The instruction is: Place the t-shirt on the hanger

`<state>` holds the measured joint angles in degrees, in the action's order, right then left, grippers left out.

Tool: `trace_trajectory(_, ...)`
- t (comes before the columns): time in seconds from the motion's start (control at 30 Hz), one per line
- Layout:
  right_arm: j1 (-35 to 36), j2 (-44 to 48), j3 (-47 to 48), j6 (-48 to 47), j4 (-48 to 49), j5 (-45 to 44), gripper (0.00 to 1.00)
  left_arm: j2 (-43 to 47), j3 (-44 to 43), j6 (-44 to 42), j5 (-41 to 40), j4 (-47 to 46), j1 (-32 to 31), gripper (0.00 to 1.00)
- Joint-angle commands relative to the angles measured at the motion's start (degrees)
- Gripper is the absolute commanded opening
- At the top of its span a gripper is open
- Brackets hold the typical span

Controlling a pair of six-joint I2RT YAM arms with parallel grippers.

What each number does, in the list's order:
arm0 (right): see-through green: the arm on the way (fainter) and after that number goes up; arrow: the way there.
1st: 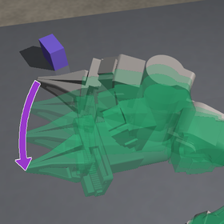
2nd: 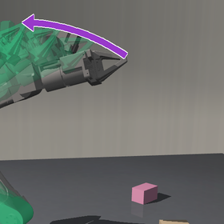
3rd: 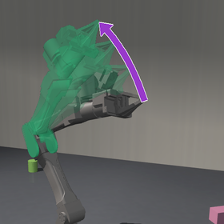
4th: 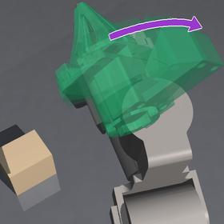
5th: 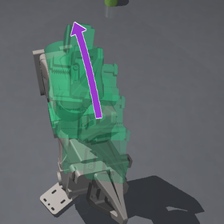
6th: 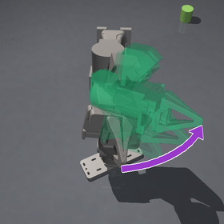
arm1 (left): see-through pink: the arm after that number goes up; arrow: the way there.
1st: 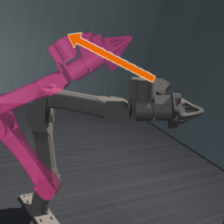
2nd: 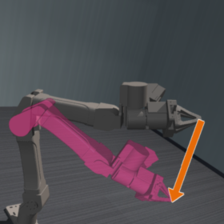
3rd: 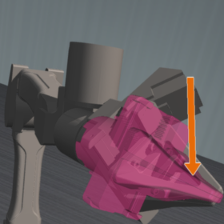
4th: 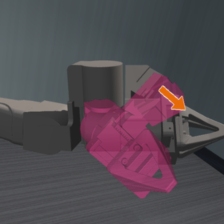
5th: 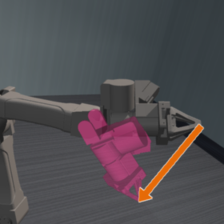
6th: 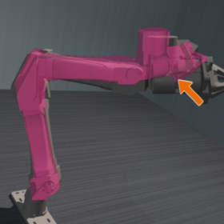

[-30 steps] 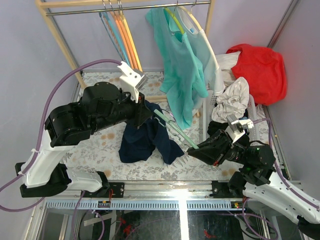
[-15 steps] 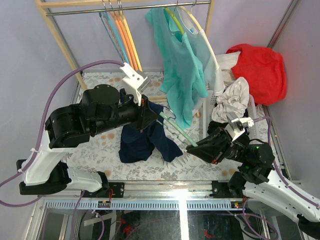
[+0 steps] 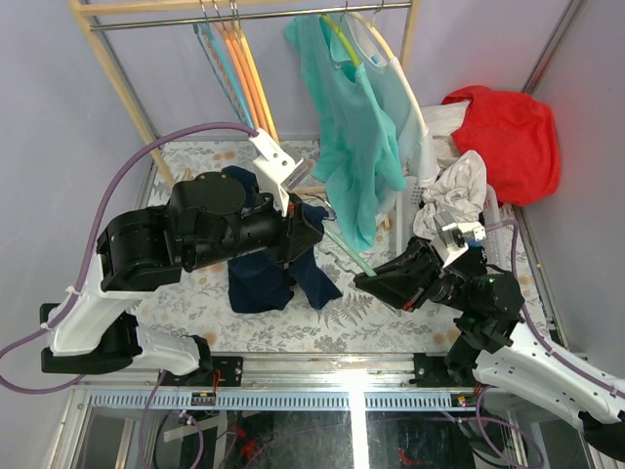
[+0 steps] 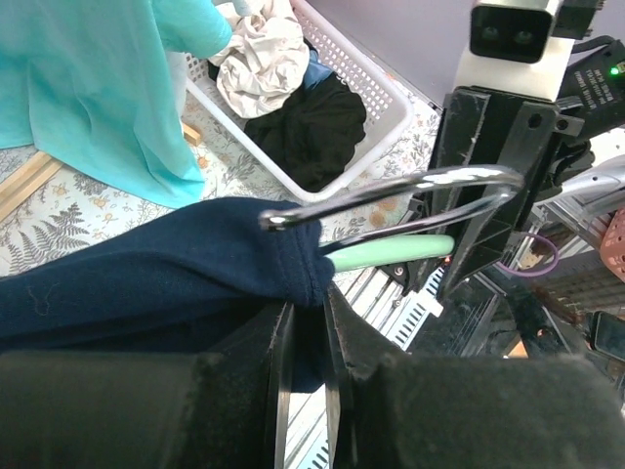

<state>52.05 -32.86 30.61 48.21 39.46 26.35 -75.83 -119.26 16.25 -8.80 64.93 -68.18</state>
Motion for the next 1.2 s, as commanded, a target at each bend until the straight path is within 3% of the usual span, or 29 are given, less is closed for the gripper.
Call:
trace_trajectory(0.0,-0.07,-2.71,2.28,-3.35,10.09,-4.02,0.0,-1.03,0.08,1.61,5.99,-8.7,-2.38,0.15)
trace_trajectory(0.3,-0.03,1.52,1.65,-4.94,6.61,-4.55,0.0,3.15,-0.66,1.94,1.03,-6.48,-2.44,0.38)
trace_trajectory(0.83,-0.03,11.32,1.28,-6.36,-2.27,-5.33,0.0,6.54,-5.43,1.98,-5.23,-3.13,-2.32,0.42)
trace_trajectory(1.17,-0.05,13.11,0.29,-5.85,-3.08,-5.77,0.0,5.51,-2.73,1.12,-17.9,0.81,-2.35,0.49)
